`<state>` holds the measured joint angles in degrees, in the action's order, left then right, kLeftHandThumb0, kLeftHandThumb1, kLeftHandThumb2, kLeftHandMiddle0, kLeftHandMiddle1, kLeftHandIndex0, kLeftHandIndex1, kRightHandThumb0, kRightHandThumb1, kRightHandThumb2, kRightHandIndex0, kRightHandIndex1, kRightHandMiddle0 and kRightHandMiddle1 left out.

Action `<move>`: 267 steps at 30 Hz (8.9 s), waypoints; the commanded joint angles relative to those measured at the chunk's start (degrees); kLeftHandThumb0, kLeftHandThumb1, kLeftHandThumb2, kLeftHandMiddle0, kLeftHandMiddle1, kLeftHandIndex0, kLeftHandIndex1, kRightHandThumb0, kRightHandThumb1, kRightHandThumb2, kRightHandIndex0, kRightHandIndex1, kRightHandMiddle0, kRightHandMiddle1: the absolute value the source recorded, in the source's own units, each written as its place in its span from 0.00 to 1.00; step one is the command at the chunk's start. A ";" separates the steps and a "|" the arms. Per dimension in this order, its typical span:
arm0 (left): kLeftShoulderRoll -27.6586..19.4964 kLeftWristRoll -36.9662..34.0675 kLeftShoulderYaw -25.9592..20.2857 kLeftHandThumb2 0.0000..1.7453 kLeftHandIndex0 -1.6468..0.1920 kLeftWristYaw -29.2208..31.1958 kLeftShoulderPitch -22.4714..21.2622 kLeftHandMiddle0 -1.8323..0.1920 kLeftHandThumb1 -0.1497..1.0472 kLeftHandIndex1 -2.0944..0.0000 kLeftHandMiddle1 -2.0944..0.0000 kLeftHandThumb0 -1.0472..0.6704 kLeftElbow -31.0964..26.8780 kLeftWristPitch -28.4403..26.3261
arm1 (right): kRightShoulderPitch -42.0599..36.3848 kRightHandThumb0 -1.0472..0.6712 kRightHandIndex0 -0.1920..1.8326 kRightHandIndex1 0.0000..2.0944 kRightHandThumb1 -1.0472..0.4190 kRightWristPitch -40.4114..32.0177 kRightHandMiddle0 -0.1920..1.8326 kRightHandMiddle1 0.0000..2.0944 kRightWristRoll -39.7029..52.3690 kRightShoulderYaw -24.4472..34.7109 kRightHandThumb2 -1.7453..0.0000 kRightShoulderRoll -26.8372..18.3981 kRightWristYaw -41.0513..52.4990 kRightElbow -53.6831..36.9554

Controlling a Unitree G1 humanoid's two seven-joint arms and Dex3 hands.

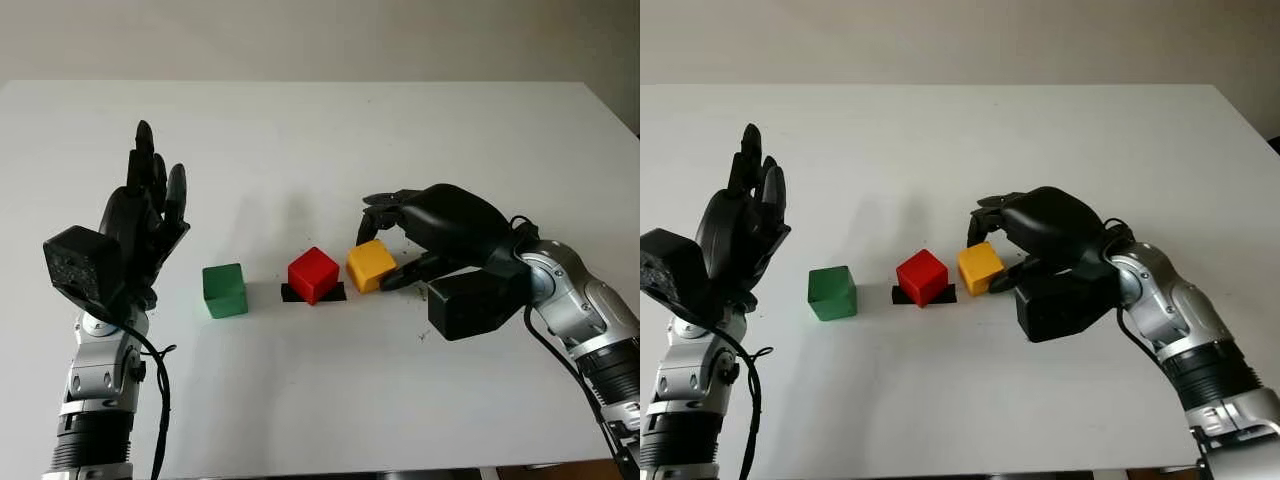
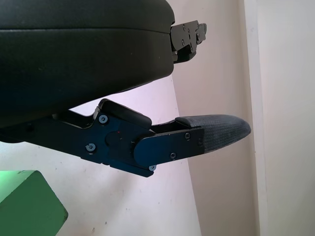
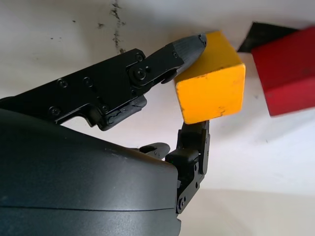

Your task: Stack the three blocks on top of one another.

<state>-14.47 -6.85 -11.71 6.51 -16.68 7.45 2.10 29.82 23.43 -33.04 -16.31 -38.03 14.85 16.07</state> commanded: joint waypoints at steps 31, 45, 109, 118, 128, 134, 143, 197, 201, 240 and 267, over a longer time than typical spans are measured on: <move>0.14 0.80 -0.20 0.33 1.00 -1.49 1.19 1.00 1.00 0.98 0.99 0.19 -1.23 0.16 | 9.83 0.39 0.22 0.01 0.03 -9.07 0.25 0.68 25.61 9.96 0.97 5.80 15.03 6.45; 0.27 0.40 -0.14 0.33 1.00 -1.13 1.41 1.00 1.00 0.98 0.99 0.19 -1.25 0.43 | 13.04 0.35 0.22 0.02 0.04 -15.50 0.23 0.75 32.62 8.69 0.97 14.50 24.06 10.34; 0.66 0.55 -0.68 0.32 0.99 -1.60 1.85 1.00 1.00 0.97 0.98 0.18 -1.87 0.39 | 10.25 0.33 0.24 0.03 0.07 -19.23 0.25 0.71 26.43 5.23 0.97 15.41 26.88 11.74; 0.53 0.61 -0.78 0.31 0.99 -1.59 1.93 1.00 1.00 0.97 0.97 0.18 -1.65 0.51 | 9.72 0.33 0.24 0.03 0.07 -18.97 0.26 0.69 24.54 4.45 0.97 15.28 25.93 10.62; 0.77 0.34 -0.83 0.31 0.99 -1.53 1.94 0.99 1.00 0.97 0.97 0.18 -1.68 0.72 | 9.57 0.33 0.23 0.02 0.07 -19.00 0.23 0.63 24.56 4.58 0.97 15.28 26.45 9.94; 0.77 0.46 -0.74 0.32 0.99 -1.60 2.13 1.00 1.00 0.97 0.98 0.19 -2.02 0.43 | 9.76 0.30 0.21 0.01 0.09 -18.72 0.20 0.59 24.34 4.26 0.97 14.82 27.63 9.94; 0.83 0.36 -0.68 0.32 0.99 -1.49 2.18 1.00 1.00 0.97 0.98 0.20 -1.89 0.72 | 10.80 0.12 0.00 0.00 0.15 -20.08 0.00 0.01 22.58 2.75 0.97 12.26 31.44 9.12; -6.25 10.54 1.02 0.23 0.91 0.27 3.82 0.90 1.00 0.96 0.96 0.20 -5.83 3.87 | -13.24 0.18 0.00 0.00 0.00 -31.38 0.00 0.00 43.63 20.86 0.59 33.84 -5.14 -12.19; -9.22 13.38 0.26 0.12 0.82 1.14 6.35 0.85 1.00 0.95 0.96 0.19 -11.96 2.16 | -13.16 0.19 0.00 0.00 0.00 -32.19 0.00 0.00 44.07 20.85 0.59 33.52 -4.84 -12.74; -22.55 39.76 11.43 0.05 0.75 5.69 12.87 0.94 1.00 0.98 0.98 0.10 -14.12 0.82 | -12.73 0.18 0.00 0.00 0.00 -33.52 0.00 0.00 43.80 21.21 0.62 33.15 -6.28 -14.21; -16.07 34.23 8.02 0.33 0.87 -3.65 14.05 0.96 1.00 0.99 0.98 0.15 -14.70 2.38 | -13.23 0.19 0.00 0.00 0.00 -33.29 0.00 0.00 42.84 21.01 0.63 33.10 -6.06 -13.81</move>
<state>-31.26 27.57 -2.84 3.91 -3.25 -6.42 3.89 16.92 -9.92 10.03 4.75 -4.58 8.92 3.18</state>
